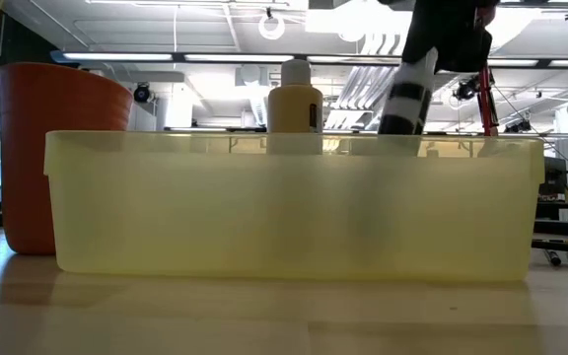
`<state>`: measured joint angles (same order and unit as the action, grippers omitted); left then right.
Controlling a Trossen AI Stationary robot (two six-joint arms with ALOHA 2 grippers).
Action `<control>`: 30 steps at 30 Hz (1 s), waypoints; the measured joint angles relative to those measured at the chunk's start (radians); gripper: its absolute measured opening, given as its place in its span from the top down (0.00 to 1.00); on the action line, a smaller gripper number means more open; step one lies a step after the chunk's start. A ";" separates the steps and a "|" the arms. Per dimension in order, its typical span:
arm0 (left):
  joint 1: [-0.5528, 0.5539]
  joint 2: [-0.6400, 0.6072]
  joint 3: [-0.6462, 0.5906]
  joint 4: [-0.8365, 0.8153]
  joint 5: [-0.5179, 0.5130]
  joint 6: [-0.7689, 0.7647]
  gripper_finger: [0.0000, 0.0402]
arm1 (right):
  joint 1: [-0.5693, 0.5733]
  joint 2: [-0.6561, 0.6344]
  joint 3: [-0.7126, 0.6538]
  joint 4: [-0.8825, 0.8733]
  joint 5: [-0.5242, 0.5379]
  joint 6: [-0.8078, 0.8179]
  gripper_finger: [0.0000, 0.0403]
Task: Pick & Place Paint Supplies
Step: Put the white paint bottle into the yellow bin
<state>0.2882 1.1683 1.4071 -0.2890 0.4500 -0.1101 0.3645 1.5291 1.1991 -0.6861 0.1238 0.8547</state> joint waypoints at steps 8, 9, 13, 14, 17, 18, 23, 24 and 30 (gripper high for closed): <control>0.000 0.000 0.000 -0.005 0.000 0.000 0.34 | 0.002 0.125 0.044 -0.023 -0.054 -0.022 0.73; 0.000 0.000 0.000 -0.006 0.000 0.000 0.34 | 0.002 0.133 0.049 -0.023 -0.051 -0.022 0.73; 0.000 0.000 0.000 -0.006 0.000 0.000 0.34 | 0.002 0.139 0.055 -0.023 -0.031 -0.022 0.73; 0.000 0.000 0.000 -0.006 0.001 0.000 0.34 | 0.002 0.140 0.054 -0.028 -0.025 -0.022 0.73; 0.000 0.000 0.000 -0.006 0.001 0.000 0.34 | 0.002 0.143 0.054 -0.042 -0.017 -0.022 0.73; 0.000 0.000 0.000 -0.006 0.001 0.000 0.34 | 0.001 0.146 0.054 -0.042 -0.017 -0.022 0.73; 0.000 0.000 0.000 -0.006 0.001 0.000 0.34 | 0.001 0.157 0.054 -0.031 -0.013 -0.022 0.73; 0.000 0.000 0.000 -0.006 0.001 0.000 0.34 | 0.001 0.160 0.054 -0.037 -0.014 -0.022 0.73; 0.000 0.000 0.000 -0.006 0.002 0.000 0.34 | 0.001 0.189 0.053 -0.041 -0.020 -0.022 0.73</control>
<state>0.2882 1.1687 1.4071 -0.2951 0.4515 -0.1101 0.3656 1.7179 1.2526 -0.7268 0.1040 0.8330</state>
